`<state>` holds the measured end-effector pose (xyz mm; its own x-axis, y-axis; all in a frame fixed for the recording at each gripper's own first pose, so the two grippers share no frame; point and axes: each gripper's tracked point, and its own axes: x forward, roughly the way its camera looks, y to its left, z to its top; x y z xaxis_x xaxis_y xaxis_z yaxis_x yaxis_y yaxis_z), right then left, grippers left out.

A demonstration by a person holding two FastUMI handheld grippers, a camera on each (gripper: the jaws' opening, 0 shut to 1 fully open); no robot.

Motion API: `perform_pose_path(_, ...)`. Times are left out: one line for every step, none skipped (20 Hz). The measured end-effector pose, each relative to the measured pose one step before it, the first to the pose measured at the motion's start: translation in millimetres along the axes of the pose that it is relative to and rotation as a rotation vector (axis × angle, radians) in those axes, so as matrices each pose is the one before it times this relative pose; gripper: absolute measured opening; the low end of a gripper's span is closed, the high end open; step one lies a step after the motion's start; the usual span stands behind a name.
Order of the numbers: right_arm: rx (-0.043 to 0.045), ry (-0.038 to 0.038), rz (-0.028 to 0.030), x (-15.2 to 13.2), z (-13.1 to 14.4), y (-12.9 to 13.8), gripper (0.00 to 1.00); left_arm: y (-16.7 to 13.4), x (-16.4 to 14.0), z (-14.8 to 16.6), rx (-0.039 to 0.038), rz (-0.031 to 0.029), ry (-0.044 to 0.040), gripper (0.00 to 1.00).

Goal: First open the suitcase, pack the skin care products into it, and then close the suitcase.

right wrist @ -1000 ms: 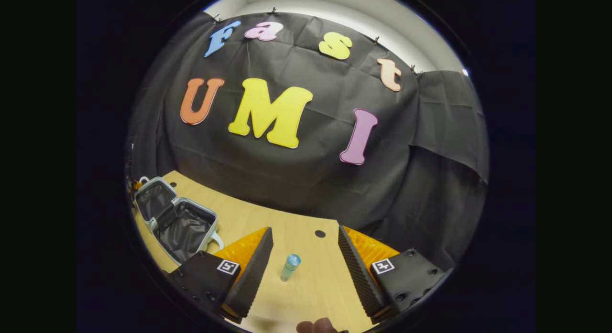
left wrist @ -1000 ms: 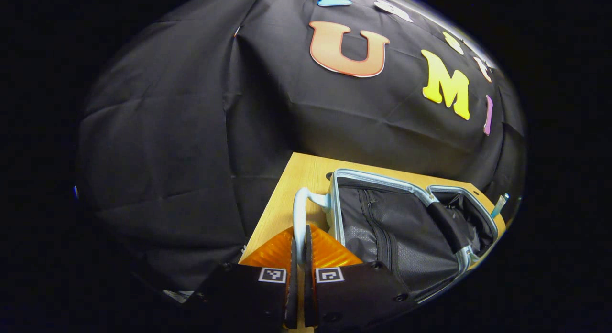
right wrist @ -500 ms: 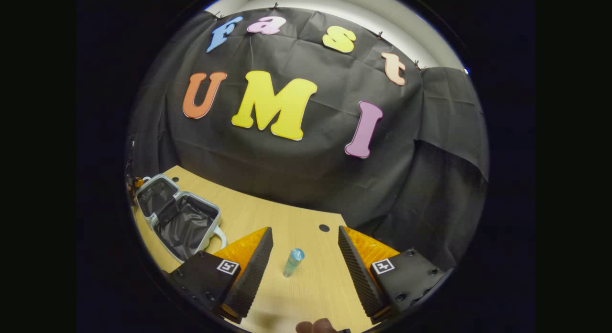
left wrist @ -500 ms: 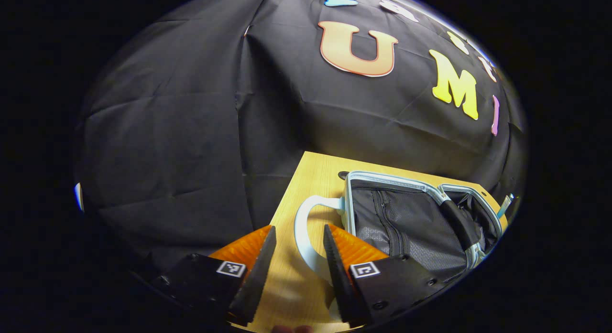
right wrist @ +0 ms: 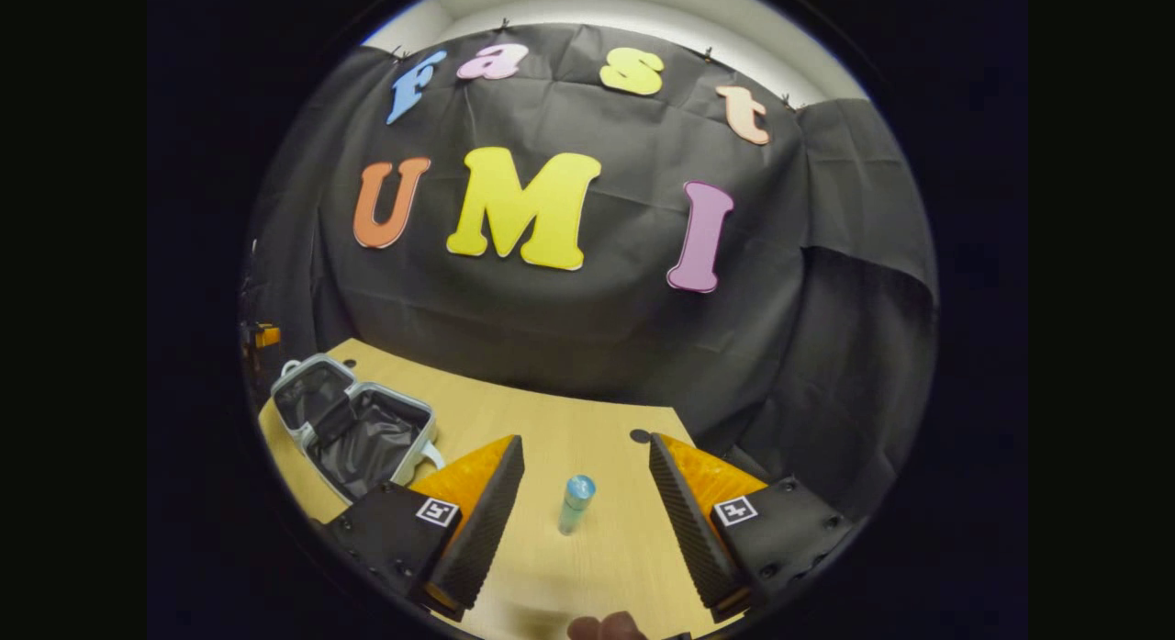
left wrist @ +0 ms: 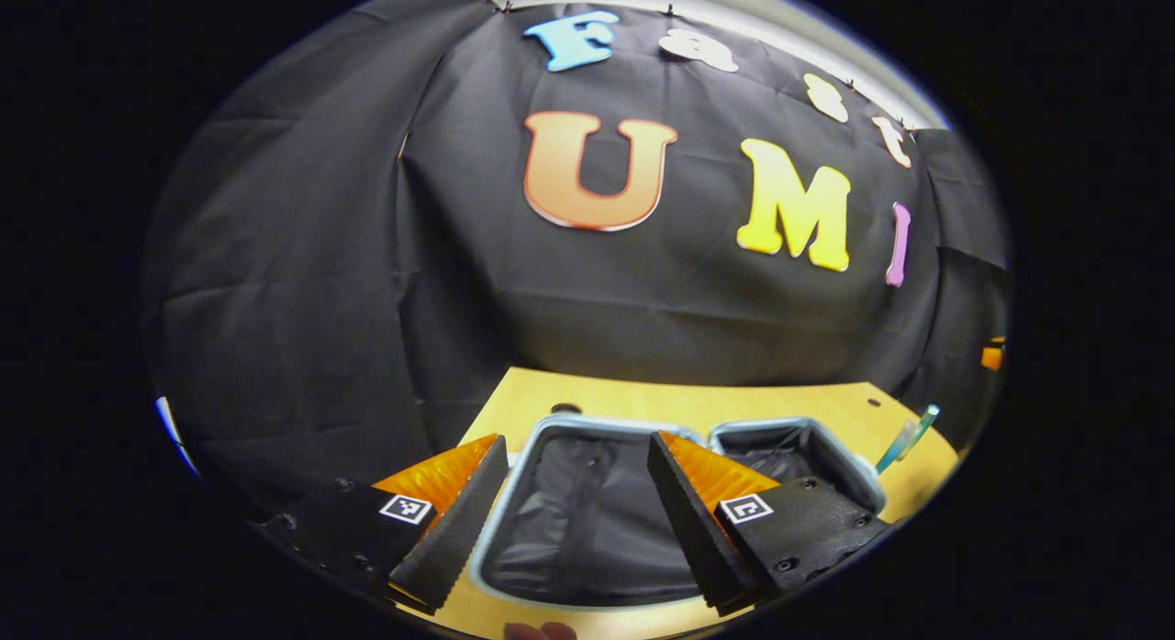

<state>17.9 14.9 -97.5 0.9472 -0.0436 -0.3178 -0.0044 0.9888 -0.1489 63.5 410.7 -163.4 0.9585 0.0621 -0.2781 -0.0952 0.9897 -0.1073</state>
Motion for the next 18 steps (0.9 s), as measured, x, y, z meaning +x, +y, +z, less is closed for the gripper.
perform_pose_path(0.00917,-0.01604,0.00771,-1.78,1.31,-7.14,0.82,-21.93,-5.12,10.55,-0.00384,0.00828,-0.01508,0.98)
perform_pose_path(0.0038,-0.01616,0.01181,-1.42,0.3,-5.85,0.82,-19.39,-6.17,8.46,-0.00011,0.01958,-0.01892,0.98)
perform_pose_path(0.00071,-0.01327,0.01685,-0.5,0.14,-6.34,0.82,-22.09,-6.71,7.62,-0.00099,0.02203,-0.02379,0.98)
perform_pose_path(0.00081,-0.00827,0.01699,0.99,-2.84,-7.74,0.82,-24.16,-7.41,7.31,-0.00307,0.0224,-0.02913,0.98)
perform_pose_path(0.0082,0.00377,0.00801,1.03,-4.95,-9.16,0.82,-25.18,-9.16,0.18,0.01314,0.00615,-0.01198,0.98)
perform_pose_path(0.02086,0.01299,0.00302,1.92,-7.59,-10.48,0.81,-28.31,-10.06,-3.75,0.03304,-0.00136,-0.00703,0.88)
perform_pose_path(0.03128,0.01527,0.00052,0.77,-6.9,-9.05,0.82,-26.7,-9.28,0.13,0.02946,-0.00059,-0.00563,0.98)
perform_pose_path(0.02757,0.01138,-0.00198,1.36,-5.0,-9.69,0.82,-28.19,-8.31,3.03,0.02614,-0.01562,-0.01012,0.98)
perform_pose_path(0.01452,0.00404,-0.00325,0.92,-3.5,-8.1,0.82,-26.84,-5.74,4.22,0.02298,-0.01447,-0.006,0.93)
perform_pose_path(0.00906,0.00031,-0.00314,0.0,-3.95,-9.42,0.82,-25.3,-5.31,3.14,0.01111,-0.01025,-0.00681,0.98)
perform_pose_path(0.00703,0.00052,-0.00071,0.52,-2.61,-7.3,0.82,-25.45,-5.86,3.01,0.01232,-0.01929,-0.0109,0.98)
perform_pose_path(0.00468,0.0025,0.00408,-0.15,-4.0,-6.24,0.82,-23.71,-1.94,0.87,0.01123,-0.01089,-0.00662,0.98)
perform_pose_path(-0.00332,0.00491,0.00324,-0.8,-3.6,-6.49,0.82,-21.21,-0.46,-1.25,-0.00046,-0.00384,-0.00781,0.98)
perform_pose_path(-0.00808,0.0011,0.00393,-1.23,-4.54,-5.68,0.82,-22.55,-0.25,-5.59,-0.00921,-0.01392,0.01272,0.98)
perform_pose_path(-0.00781,0.00274,0.0017,-0.13,-3.03,-5.58,0.82,-19.25,-1.47,-8.7,-0.01748,-0.0152,0.01882,0.98)
perform_pose_path(-0.00341,0.00451,0.00251,-0.52,-4.73,-4.43,0.82,-16.53,-1.22,-10.56,-0.00482,-0.01114,0.01671,0.98)
perform_pose_path(0.00324,0.00802,0.00198,-0.8,-4.99,-3.12,0.82,-12.56,0.09,-10.37,-0.00044,-0.00738,0.02217,0.98)
perform_pose_path(0.00454,0.00799,0.00593,0.25,-4.8,-1.1,0.82,-12.82,0.03,-10.39,0.00487,-0.01493,0.01992,0.99)
